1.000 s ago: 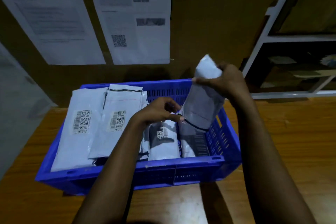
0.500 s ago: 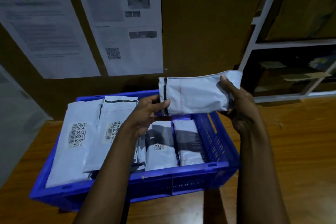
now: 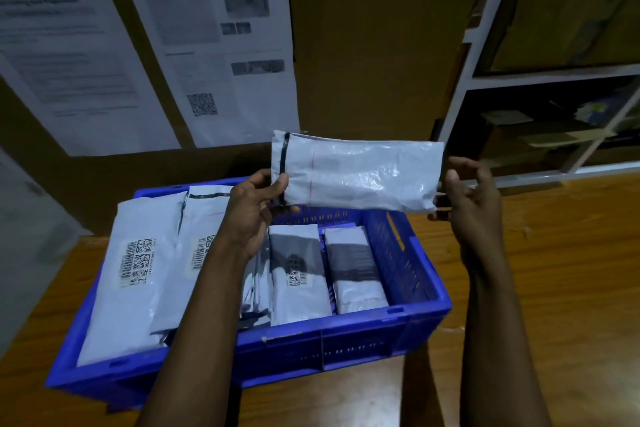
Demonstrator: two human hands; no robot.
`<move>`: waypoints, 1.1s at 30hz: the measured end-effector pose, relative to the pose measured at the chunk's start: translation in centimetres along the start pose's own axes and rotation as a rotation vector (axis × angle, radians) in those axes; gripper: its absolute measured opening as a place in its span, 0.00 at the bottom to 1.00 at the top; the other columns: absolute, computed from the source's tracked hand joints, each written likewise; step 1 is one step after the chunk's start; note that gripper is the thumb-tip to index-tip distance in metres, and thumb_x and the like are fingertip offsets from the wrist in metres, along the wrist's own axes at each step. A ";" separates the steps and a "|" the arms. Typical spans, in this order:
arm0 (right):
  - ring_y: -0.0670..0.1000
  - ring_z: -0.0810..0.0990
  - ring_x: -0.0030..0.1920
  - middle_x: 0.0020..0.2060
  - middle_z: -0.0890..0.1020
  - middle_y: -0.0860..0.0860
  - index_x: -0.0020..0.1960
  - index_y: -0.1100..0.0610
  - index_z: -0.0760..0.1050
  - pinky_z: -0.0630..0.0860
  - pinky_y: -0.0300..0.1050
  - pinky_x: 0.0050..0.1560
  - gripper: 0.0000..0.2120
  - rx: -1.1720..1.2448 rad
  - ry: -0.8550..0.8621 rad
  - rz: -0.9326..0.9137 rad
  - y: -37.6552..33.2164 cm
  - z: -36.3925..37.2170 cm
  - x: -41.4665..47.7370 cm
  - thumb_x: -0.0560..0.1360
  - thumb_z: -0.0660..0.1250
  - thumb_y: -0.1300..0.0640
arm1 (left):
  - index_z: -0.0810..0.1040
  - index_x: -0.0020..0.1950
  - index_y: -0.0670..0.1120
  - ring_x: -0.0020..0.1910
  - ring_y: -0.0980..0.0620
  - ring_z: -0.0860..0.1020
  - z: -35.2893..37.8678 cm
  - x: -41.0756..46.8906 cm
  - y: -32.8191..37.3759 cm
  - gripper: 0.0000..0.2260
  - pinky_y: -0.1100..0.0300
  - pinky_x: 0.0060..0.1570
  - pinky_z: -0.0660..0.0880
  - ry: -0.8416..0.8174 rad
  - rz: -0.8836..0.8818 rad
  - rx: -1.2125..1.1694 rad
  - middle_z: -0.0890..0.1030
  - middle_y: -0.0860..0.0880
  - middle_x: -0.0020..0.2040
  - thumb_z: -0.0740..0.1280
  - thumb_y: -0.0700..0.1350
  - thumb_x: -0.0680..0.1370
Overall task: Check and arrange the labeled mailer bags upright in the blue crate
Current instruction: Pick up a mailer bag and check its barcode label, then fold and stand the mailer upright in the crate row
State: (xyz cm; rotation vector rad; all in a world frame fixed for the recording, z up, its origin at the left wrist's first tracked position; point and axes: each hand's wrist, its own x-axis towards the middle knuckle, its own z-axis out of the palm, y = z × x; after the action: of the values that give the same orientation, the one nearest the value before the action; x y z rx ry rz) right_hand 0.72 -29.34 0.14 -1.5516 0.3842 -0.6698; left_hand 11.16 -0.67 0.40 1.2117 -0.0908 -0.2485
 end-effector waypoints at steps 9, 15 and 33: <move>0.49 0.85 0.41 0.63 0.81 0.50 0.74 0.40 0.71 0.81 0.46 0.34 0.40 -0.355 -0.214 -0.352 1.3 -0.7 -0.7 0.74 0.69 0.76 | 0.80 0.58 0.41 0.48 0.49 0.84 -0.3 -0.2 0.2 0.07 0.58 0.37 0.81 -0.006 -0.010 -0.057 0.85 0.45 0.54 0.67 0.38 0.81; 0.54 0.84 0.47 0.59 0.83 0.51 0.65 0.52 0.82 0.79 0.34 0.38 0.29 -0.373 -0.124 -0.515 2.3 -1.0 -0.5 0.72 0.66 0.77 | 0.75 0.70 0.44 0.46 0.47 0.83 -0.2 -0.7 0.5 0.20 0.57 0.32 0.79 -0.053 0.021 -0.169 0.85 0.45 0.55 0.64 0.35 0.78; 0.55 0.77 0.47 0.49 0.76 0.58 0.47 0.59 0.82 0.77 0.43 0.40 0.13 -0.227 -0.004 -0.247 1.7 -0.9 -0.4 0.77 0.73 0.48 | 0.82 0.54 0.43 0.40 0.56 0.82 0.3 -1.4 -0.2 0.06 0.66 0.32 0.74 0.011 0.220 0.130 0.85 0.50 0.45 0.70 0.42 0.79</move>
State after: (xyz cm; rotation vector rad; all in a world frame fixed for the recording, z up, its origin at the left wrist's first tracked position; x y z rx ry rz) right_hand 0.08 -29.93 -1.61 -1.8351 0.2746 -0.8356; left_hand 9.74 -0.65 0.43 1.3201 -0.2318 -0.0441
